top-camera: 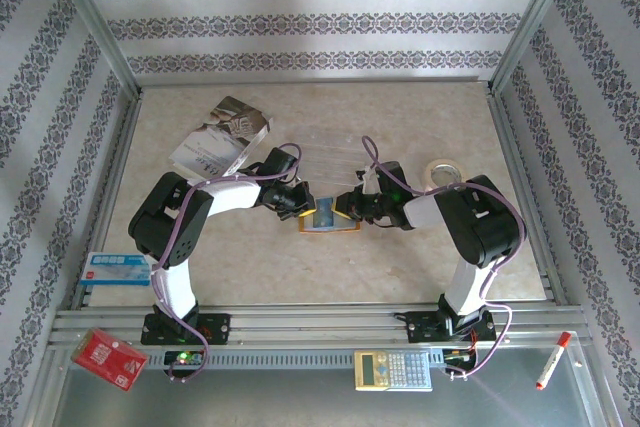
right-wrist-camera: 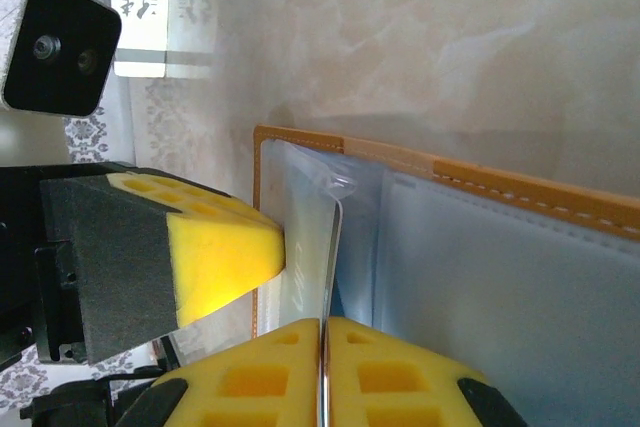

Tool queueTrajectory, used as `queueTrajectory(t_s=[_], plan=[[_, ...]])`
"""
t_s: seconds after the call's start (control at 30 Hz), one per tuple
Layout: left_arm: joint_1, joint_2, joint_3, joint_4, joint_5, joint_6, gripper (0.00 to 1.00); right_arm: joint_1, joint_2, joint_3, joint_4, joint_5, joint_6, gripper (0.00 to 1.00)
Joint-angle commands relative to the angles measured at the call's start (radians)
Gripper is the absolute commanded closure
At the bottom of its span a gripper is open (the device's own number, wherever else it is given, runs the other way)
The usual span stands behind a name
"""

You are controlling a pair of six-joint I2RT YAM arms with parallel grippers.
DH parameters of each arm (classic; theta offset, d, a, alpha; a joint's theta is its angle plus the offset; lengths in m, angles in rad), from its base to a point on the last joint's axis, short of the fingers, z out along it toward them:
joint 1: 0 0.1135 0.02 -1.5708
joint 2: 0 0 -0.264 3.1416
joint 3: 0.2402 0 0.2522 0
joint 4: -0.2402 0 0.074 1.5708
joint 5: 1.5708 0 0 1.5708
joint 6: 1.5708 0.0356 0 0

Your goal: Take the credit cards out of the card holder

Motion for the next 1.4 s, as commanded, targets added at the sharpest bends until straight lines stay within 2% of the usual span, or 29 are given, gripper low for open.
queueTrajectory(t_s=[0.0,0.23,0.63,0.97,1.03,1.2,1.37], plan=[[-0.002,0.086,-0.047,-0.131,-0.093,0.022,0.99,0.007,-0.039,-0.013,0.085,-0.081,0.001,0.91],[-0.001,0.085,-0.047,-0.131,-0.091,0.023,0.99,0.006,-0.045,-0.016,0.092,-0.075,-0.004,0.99],[0.011,0.062,-0.064,-0.136,-0.092,0.023,0.95,-0.044,-0.066,-0.03,-0.025,-0.043,-0.082,1.0],[0.013,0.059,-0.054,-0.128,-0.083,0.027,0.95,-0.05,-0.054,-0.03,-0.028,-0.04,-0.078,1.0],[0.014,0.061,-0.051,-0.125,-0.075,0.027,0.95,-0.044,-0.047,-0.02,-0.028,-0.055,-0.072,0.96],[0.013,0.07,-0.045,-0.126,-0.069,0.032,0.95,-0.012,-0.016,0.007,-0.025,-0.07,-0.054,0.78],[0.012,0.075,-0.046,-0.125,-0.067,0.032,0.95,-0.004,0.009,0.012,-0.013,-0.057,-0.04,0.74]])
